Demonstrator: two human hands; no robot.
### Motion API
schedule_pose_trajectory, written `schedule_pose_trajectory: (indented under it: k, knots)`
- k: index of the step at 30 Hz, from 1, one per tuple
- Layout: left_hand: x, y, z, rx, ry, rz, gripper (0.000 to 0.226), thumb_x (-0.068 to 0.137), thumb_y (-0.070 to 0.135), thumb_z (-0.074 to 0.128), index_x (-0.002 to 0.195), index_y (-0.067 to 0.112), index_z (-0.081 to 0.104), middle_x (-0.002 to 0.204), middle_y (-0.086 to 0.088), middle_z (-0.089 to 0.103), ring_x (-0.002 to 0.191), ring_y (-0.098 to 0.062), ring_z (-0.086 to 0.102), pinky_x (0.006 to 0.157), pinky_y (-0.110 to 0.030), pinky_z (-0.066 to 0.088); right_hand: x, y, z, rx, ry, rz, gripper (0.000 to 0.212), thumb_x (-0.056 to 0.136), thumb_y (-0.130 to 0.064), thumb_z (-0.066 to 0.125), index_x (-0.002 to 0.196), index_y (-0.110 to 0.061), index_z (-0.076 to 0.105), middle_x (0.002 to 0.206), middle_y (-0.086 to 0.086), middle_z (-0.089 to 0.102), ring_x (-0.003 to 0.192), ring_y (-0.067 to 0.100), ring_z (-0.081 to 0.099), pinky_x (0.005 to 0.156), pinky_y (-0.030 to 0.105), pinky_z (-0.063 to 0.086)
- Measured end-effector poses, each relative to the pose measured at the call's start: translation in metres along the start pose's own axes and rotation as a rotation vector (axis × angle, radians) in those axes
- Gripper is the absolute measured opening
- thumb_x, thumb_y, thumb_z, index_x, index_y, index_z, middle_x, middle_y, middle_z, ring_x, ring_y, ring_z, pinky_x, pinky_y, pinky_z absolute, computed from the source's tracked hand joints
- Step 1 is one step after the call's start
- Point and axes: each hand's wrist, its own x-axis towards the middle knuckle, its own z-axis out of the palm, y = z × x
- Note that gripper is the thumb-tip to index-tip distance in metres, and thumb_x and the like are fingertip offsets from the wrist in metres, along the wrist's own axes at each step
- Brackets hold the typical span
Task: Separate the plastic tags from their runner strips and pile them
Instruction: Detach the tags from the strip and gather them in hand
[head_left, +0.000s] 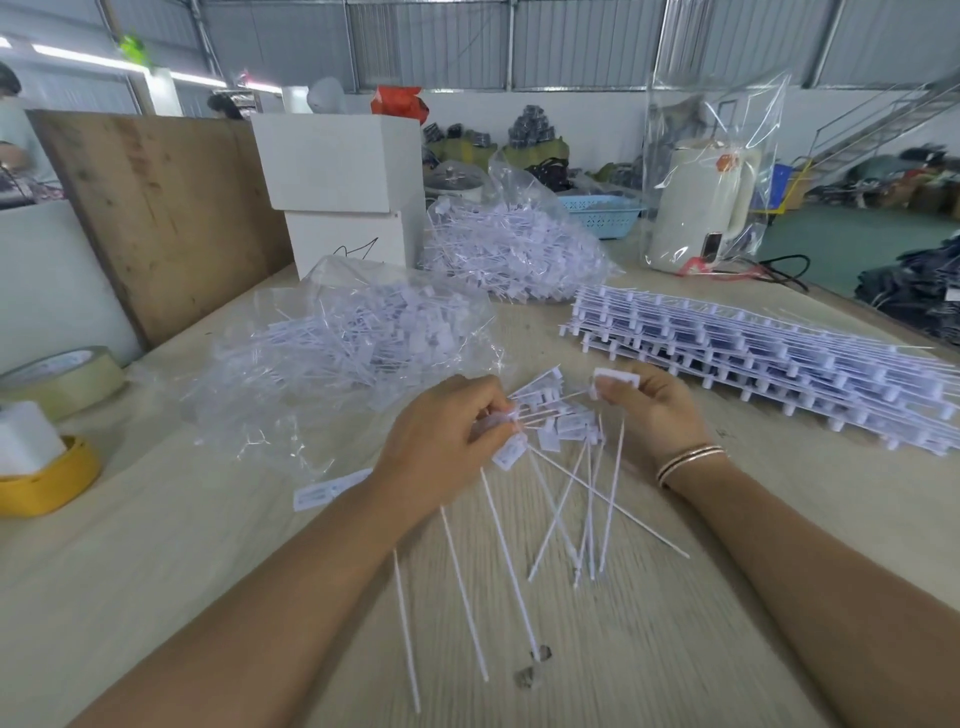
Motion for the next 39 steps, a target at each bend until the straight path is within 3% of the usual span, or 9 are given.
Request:
schedule_pose_trajectory:
  k: [4, 7, 9, 12, 19, 23, 28, 34, 39]
  knots:
    - [0.002, -0.01, -0.006, 0.227, -0.014, -0.075, 0.018, 0.085, 0.027, 0.063, 0.099, 0.021, 0.054, 0.09, 0.004, 0.058, 0.083, -0.017, 0.055, 0.065, -0.032, 0.043, 0.006, 0.011, 0.007, -0.652, -0.149, -0.115, 0.007, 0.086, -0.034, 0.063, 0.091, -0.036, 0.058, 0.096, -0.007, 0.06, 0.092, 0.011, 0.054, 0.088, 0.034, 0.028]
    - [0.005, -0.009, -0.003, 0.281, -0.107, -0.101, 0.036, 0.086, 0.027, 0.061, 0.118, 0.024, 0.046, 0.098, 0.005, 0.059, 0.087, -0.017, 0.057, 0.07, -0.033, 0.047, 0.004, 0.01, 0.011, -0.871, -0.058, -0.208, 0.032, 0.083, -0.046, 0.061, 0.113, -0.034, 0.055, 0.112, -0.013, 0.053, 0.11, 0.01, 0.044, 0.084, 0.03, 0.017]
    - [0.008, -0.006, -0.001, 0.266, -0.132, -0.076, 0.042, 0.086, 0.026, 0.061, 0.124, 0.023, 0.041, 0.098, 0.002, 0.059, 0.087, -0.017, 0.057, 0.07, -0.033, 0.047, -0.003, 0.005, 0.015, -0.89, 0.004, -0.363, 0.033, 0.081, -0.056, 0.052, 0.105, -0.035, 0.061, 0.107, -0.018, 0.051, 0.105, 0.007, 0.041, 0.078, 0.028, 0.013]
    - [0.009, 0.005, 0.004, 0.241, -0.128, 0.0, 0.048, 0.086, 0.027, 0.063, 0.128, 0.019, 0.041, 0.102, -0.002, 0.06, 0.09, -0.021, 0.057, 0.073, -0.038, 0.048, -0.016, 0.0, 0.033, -0.875, -0.128, -0.462, 0.037, 0.081, -0.064, 0.044, 0.087, -0.037, 0.068, 0.096, -0.021, 0.052, 0.097, 0.003, 0.038, 0.075, 0.028, 0.011]
    - [0.007, 0.016, 0.005, 0.151, -0.105, 0.12, 0.041, 0.084, 0.036, 0.065, 0.115, 0.014, 0.051, 0.113, 0.003, 0.05, 0.093, -0.011, 0.054, 0.072, -0.032, 0.046, -0.015, -0.005, 0.029, -0.524, -0.274, -0.298, 0.011, 0.086, -0.023, 0.063, 0.076, -0.019, 0.065, 0.089, -0.011, 0.06, 0.095, 0.012, 0.052, 0.094, 0.035, 0.025]
    - [0.002, 0.008, -0.003, 0.188, -0.186, 0.094, 0.033, 0.086, 0.031, 0.058, 0.117, 0.022, 0.05, 0.111, 0.006, 0.06, 0.096, -0.014, 0.058, 0.074, -0.029, 0.045, -0.013, -0.002, 0.027, -0.66, -0.128, -0.314, 0.015, 0.086, -0.023, 0.062, 0.071, -0.024, 0.061, 0.089, -0.009, 0.059, 0.099, 0.011, 0.049, 0.076, 0.029, 0.016]
    - [0.0, -0.002, -0.01, 0.314, -0.381, -0.032, 0.041, 0.085, 0.042, 0.054, 0.121, 0.033, 0.038, 0.112, 0.011, 0.057, 0.087, -0.012, 0.053, 0.069, -0.029, 0.041, -0.008, 0.001, 0.025, -0.72, -0.01, -0.294, 0.029, 0.078, -0.044, 0.045, 0.074, -0.02, 0.06, 0.088, -0.011, 0.057, 0.097, 0.01, 0.047, 0.073, 0.029, 0.012]
    - [0.004, 0.004, 0.004, 0.491, -0.123, 0.061, 0.028, 0.089, 0.043, 0.051, 0.109, 0.024, 0.052, 0.1, 0.006, 0.061, 0.087, -0.017, 0.055, 0.067, -0.028, 0.032, -0.011, 0.0, 0.025, -0.623, -0.109, -0.298, 0.022, 0.079, -0.045, 0.041, 0.066, -0.029, 0.049, 0.077, -0.015, 0.051, 0.094, 0.009, 0.046, 0.078, 0.033, 0.016]
    - [0.006, 0.003, 0.005, 0.488, -0.064, 0.163, 0.023, 0.088, 0.038, 0.055, 0.101, 0.02, 0.062, 0.089, 0.001, 0.061, 0.084, -0.021, 0.057, 0.069, -0.03, 0.036, -0.01, 0.001, 0.023, -0.532, -0.299, -0.224, 0.023, 0.082, -0.043, 0.061, 0.079, -0.021, 0.067, 0.083, -0.001, 0.064, 0.093, 0.015, 0.054, 0.096, 0.052, 0.031]
